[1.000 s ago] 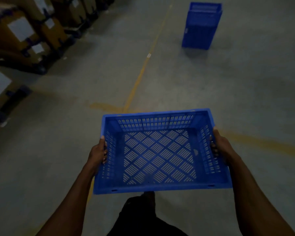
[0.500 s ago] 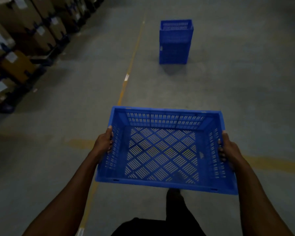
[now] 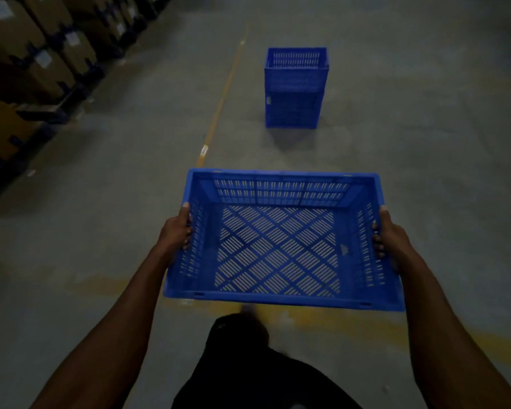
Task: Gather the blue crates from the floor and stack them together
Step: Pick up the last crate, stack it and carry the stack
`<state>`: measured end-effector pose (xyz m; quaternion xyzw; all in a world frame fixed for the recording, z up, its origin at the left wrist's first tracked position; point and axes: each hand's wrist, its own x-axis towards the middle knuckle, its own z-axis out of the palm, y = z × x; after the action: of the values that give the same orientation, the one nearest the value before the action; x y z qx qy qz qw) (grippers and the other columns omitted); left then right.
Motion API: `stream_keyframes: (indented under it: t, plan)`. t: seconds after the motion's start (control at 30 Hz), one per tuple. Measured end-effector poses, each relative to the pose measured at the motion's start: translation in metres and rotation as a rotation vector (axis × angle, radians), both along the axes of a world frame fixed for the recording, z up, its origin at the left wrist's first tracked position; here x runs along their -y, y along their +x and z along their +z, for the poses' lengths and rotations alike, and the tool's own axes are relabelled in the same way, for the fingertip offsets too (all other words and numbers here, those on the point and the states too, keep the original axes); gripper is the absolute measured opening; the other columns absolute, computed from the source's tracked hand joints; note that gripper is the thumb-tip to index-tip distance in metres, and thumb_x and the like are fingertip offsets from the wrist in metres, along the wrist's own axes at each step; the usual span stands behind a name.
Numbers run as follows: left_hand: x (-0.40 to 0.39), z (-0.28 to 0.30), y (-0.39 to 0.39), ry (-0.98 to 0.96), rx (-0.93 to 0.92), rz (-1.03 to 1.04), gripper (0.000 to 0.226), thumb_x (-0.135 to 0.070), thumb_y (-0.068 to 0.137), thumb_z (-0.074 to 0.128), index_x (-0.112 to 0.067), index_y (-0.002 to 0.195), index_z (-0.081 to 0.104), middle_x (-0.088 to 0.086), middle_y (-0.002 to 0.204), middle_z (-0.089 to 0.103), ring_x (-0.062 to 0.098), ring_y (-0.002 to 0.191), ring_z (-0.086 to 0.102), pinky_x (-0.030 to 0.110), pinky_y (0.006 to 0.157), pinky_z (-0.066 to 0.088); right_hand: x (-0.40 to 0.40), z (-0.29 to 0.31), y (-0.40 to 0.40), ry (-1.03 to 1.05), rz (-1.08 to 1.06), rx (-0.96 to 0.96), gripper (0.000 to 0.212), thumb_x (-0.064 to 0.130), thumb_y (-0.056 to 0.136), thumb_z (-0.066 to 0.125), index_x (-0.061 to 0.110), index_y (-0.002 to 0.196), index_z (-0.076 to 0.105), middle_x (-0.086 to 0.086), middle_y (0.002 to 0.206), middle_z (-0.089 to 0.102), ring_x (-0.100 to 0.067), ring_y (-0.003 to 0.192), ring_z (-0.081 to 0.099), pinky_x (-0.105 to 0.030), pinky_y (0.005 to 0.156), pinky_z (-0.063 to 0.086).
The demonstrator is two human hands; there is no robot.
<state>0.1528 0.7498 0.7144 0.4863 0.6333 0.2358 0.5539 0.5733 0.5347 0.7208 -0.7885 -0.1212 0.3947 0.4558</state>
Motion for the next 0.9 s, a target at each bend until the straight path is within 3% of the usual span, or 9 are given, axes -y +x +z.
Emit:
stream_keyframes:
  t: [0.57, 0.9]
  plan:
    - [-0.374, 0.008, 0.232, 0.014, -0.003, -0.096, 0.055, -0.071, 0.092, 0.049, -0.017, 0.083, 0.05, -0.002, 0.058, 0.04, 0.016, 0.045, 0.033, 0.029, 0.048, 0.032, -0.332, -0.003, 0.209, 0.03, -0.083, -0.055, 0.063, 0.079, 0.083, 0.043, 0.016, 0.082, 0.046, 0.001, 0.058, 0.035, -0.015, 0.046, 0.027, -0.028, 0.046, 0.026]
    - [-0.572, -0.002, 0.398, 0.057, 0.017, -0.07, 0.055, -0.071, 0.091, 0.051, -0.017, 0.083, 0.051, -0.002, 0.058, 0.041, 0.017, 0.044, 0.033, 0.029, 0.047, 0.032, -0.53, -0.014, 0.379, 0.058, -0.066, -0.107, 0.057, 0.074, 0.086, 0.046, 0.018, 0.083, 0.047, 0.002, 0.058, 0.037, -0.014, 0.046, 0.027, -0.026, 0.044, 0.027]
